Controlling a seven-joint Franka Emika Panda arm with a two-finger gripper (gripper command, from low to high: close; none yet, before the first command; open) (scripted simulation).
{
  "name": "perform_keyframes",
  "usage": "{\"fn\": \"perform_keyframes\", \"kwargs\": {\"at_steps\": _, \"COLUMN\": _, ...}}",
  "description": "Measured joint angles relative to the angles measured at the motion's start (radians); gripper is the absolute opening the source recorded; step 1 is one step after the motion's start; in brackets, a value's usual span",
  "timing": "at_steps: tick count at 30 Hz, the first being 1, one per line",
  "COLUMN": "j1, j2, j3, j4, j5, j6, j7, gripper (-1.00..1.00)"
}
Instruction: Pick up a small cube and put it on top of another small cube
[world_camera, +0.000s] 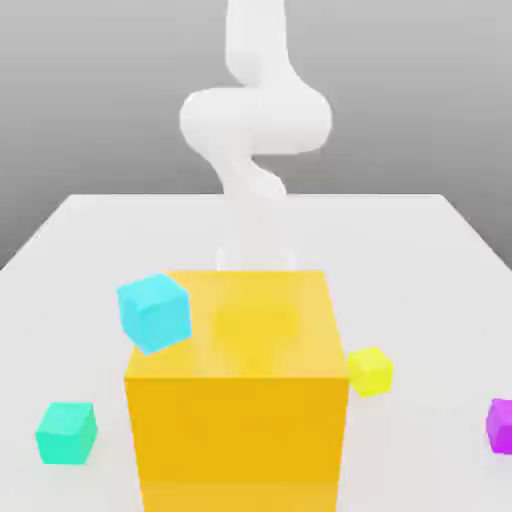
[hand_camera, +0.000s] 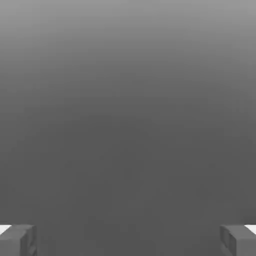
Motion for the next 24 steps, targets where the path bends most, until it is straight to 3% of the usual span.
{"fn": "perform_keyframes", "kwargs": {"at_steps": 14, "j1": 0.201, "j2": 0.512, "j3": 0.123, "j4": -0.022, "j5": -0.015, "j6": 0.169, "j7": -0.297, "gripper": 0.0}}
{"fn": "perform_keyframes", "kwargs": {"at_steps": 24, "j1": 0.348, "j2": 0.88, "j3": 0.208, "j4": -0.037, "j5": -0.108, "j6": 0.286, "j7": -0.448, "gripper": 0.0}}
